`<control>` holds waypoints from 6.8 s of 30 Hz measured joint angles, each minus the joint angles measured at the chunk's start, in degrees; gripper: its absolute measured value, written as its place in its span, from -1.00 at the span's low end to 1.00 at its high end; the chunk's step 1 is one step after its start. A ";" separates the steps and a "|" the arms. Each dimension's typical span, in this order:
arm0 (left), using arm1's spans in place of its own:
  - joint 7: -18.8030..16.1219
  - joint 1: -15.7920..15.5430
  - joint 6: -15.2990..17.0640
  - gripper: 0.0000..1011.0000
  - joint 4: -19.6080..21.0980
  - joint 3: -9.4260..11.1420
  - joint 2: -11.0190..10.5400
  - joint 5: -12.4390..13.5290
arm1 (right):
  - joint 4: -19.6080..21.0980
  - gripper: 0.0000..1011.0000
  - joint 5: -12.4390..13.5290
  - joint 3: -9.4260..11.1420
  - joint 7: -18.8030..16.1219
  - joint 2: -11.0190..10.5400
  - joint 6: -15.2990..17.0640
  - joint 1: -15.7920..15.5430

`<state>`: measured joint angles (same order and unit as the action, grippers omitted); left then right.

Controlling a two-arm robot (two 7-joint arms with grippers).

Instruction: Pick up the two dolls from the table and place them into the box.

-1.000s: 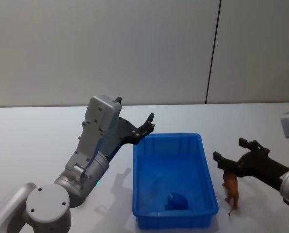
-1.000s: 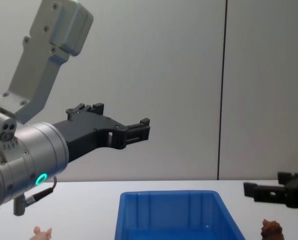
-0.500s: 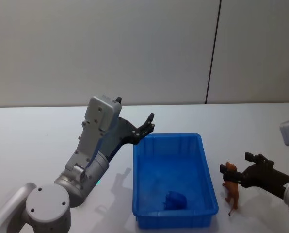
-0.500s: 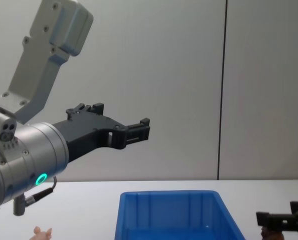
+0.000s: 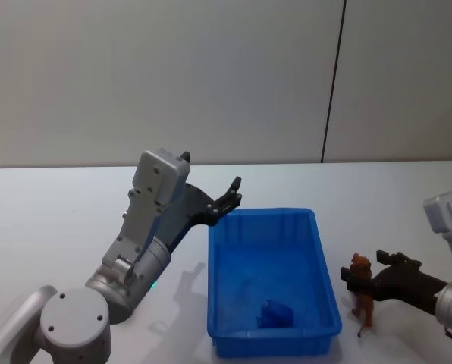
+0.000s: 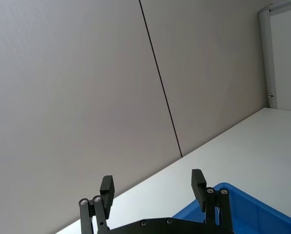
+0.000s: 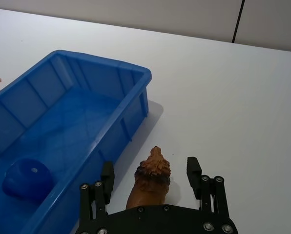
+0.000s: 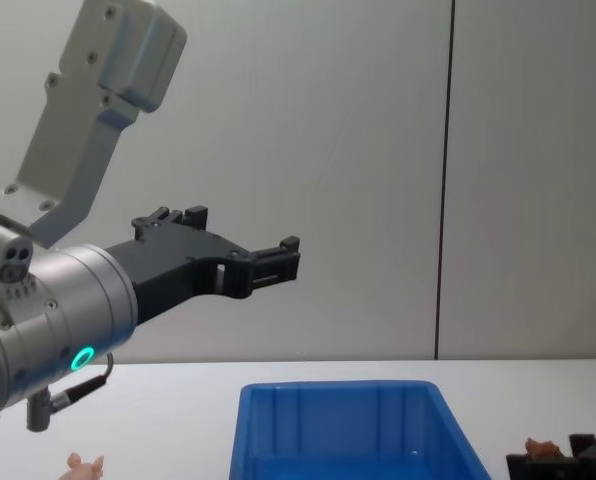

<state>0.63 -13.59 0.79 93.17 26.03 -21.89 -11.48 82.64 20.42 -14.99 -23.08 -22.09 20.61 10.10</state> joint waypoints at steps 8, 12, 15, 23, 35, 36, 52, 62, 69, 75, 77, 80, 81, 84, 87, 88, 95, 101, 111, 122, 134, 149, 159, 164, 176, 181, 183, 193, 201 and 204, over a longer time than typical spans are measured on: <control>0.00 0.00 0.00 0.98 0.00 0.00 0.00 0.00 | -1.62 0.46 -0.60 -0.49 -0.28 0.68 0.76 1.11; 0.00 0.00 0.00 0.98 0.00 0.00 0.00 0.00 | -2.08 0.23 -0.78 -0.60 -0.27 0.87 0.95 1.44; 0.00 0.00 0.00 0.98 0.00 0.00 0.00 0.00 | -2.42 0.03 -0.89 -0.70 -0.23 1.00 1.04 1.66; 0.00 0.00 0.00 0.98 0.00 0.00 0.00 0.00 | -2.70 -0.21 -1.10 -0.75 0.24 1.14 0.70 2.02; 0.00 0.00 0.00 0.98 0.00 0.00 0.00 0.00 | -0.90 -0.21 -1.27 -0.47 0.85 1.14 -2.74 2.58; 0.00 0.00 0.00 0.98 0.00 0.00 0.00 0.00 | -0.47 -0.21 -1.28 -0.40 0.85 1.16 -3.26 2.78; 0.00 0.00 0.00 0.98 0.00 0.00 0.00 0.00 | 1.69 -0.21 -0.67 -1.38 -1.56 4.48 -8.30 7.60; 0.00 0.00 0.00 0.98 0.00 0.00 0.00 0.00 | 0.64 -0.21 -0.21 -3.09 -3.11 6.95 -8.40 9.62; 0.00 0.00 0.00 0.98 0.00 0.00 0.00 0.00 | -1.11 -0.21 -0.45 -4.43 -3.65 8.34 -7.56 10.36; 0.00 0.00 0.00 0.98 0.00 0.00 0.00 0.00 | -2.72 -0.21 -0.54 -5.21 -3.76 9.01 -6.61 10.59; 0.00 0.00 0.00 0.98 0.00 0.00 0.00 0.00 | -3.32 -0.14 -0.54 -5.44 -3.79 9.17 -6.24 10.60; 0.00 0.00 0.00 0.98 0.00 0.00 0.00 0.00 | -3.88 0.02 -0.50 -5.67 -3.81 9.34 -5.96 10.60; 0.00 0.00 0.00 0.98 0.00 0.00 0.00 0.00 | -4.01 0.06 -0.49 -5.72 -3.82 9.40 -5.89 10.60; -0.01 0.00 0.00 0.98 0.00 0.00 0.00 0.00 | -4.55 0.29 -0.46 -6.03 -3.83 9.56 -5.74 10.57; -0.01 0.00 0.00 0.98 0.00 0.00 0.00 0.00 | -4.72 0.44 -0.46 -6.16 -3.83 9.60 -5.78 10.51; 0.00 0.00 0.00 0.98 0.00 0.00 0.00 0.00 | -4.75 0.51 -0.46 -6.23 -3.83 9.61 -5.97 10.44; -0.01 0.00 0.00 0.98 0.00 0.00 0.00 0.00 | -4.13 0.86 -0.32 -6.20 -3.83 9.15 -7.76 9.83; -0.01 0.00 0.00 0.98 0.00 0.00 0.00 0.00 | -2.15 0.98 0.44 -5.37 -3.50 7.69 -9.93 8.59; -0.01 0.00 0.00 0.98 0.00 0.00 0.00 0.00 | 1.71 0.98 2.90 -2.80 -2.16 3.58 -11.86 5.27; -0.01 0.00 0.00 0.98 0.00 0.00 0.00 0.00 | 4.63 0.98 5.37 0.10 -1.78 -1.00 -12.65 2.15; -0.03 0.13 0.24 0.98 0.09 -0.05 -0.06 0.08 | 6.18 0.98 6.62 1.56 -1.70 -3.40 -13.00 0.41; -4.17 4.07 7.32 0.98 5.17 -0.85 -3.22 -0.96 | 6.81 0.98 7.16 2.19 -1.65 -4.45 -13.14 -0.33; -9.14 8.96 11.06 0.98 9.14 -1.56 -6.34 -4.57 | 6.95 0.98 7.26 2.34 -1.65 -4.68 -13.18 -0.50; -11.84 11.56 11.58 0.98 10.56 -1.89 -7.73 -6.67 | 6.98 0.98 7.30 2.37 -1.65 -4.73 -13.18 -0.53; -13.92 15.13 9.80 0.98 10.25 -2.49 -8.99 -10.21 | 7.04 0.98 7.35 2.43 -1.65 -4.80 -13.18 -0.59; -13.43 15.53 8.51 0.98 8.62 -2.83 -8.97 -11.16 | 7.05 0.98 7.35 2.43 -1.65 -4.82 -13.18 -0.60; -12.82 15.57 7.87 0.98 7.72 -3.04 -8.94 -11.68 | 7.05 0.98 7.35 2.43 -1.65 -4.83 -13.17 -0.61; -9.81 15.23 5.88 0.98 3.47 -4.08 -8.74 -13.55 | 7.05 0.98 7.35 2.43 -1.65 -4.85 -13.17 -0.62; -7.73 14.75 5.35 0.98 0.58 -4.57 -8.36 -14.59 | 7.05 0.98 7.35 2.43 -1.65 -4.86 -13.17 -0.62; -6.86 14.47 5.32 0.98 -0.57 -4.73 -8.14 -14.84 | 7.05 0.98 7.35 2.43 -1.65 -4.86 -13.17 -0.61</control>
<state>-6.23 0.88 6.11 92.61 21.29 -30.03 -26.32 89.69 27.77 -12.56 -24.74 -26.95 7.44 9.49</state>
